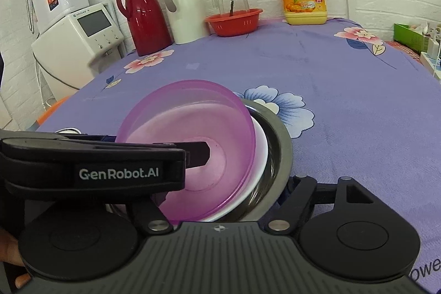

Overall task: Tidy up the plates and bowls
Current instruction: 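Open the right gripper and withdraw it from the pink bowl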

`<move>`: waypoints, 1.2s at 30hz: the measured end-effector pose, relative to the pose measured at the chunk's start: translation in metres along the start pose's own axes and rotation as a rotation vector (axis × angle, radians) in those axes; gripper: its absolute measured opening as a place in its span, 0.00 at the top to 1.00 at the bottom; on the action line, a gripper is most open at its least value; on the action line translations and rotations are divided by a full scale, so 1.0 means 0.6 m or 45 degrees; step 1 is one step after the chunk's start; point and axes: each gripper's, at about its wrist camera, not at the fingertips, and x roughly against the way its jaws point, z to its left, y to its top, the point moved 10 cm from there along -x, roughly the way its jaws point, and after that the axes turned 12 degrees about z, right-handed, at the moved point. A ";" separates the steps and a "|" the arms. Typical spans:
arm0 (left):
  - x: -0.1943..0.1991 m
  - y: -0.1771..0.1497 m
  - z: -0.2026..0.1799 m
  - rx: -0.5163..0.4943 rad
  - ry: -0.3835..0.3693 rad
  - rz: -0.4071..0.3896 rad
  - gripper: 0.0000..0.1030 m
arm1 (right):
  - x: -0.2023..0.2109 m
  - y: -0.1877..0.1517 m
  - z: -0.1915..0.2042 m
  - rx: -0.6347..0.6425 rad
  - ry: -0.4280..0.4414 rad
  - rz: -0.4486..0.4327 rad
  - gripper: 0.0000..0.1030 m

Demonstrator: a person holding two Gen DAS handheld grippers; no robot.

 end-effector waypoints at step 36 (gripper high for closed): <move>0.228 -0.101 0.264 0.369 0.266 -0.233 0.32 | 0.004 -0.009 0.312 0.427 0.267 0.030 0.00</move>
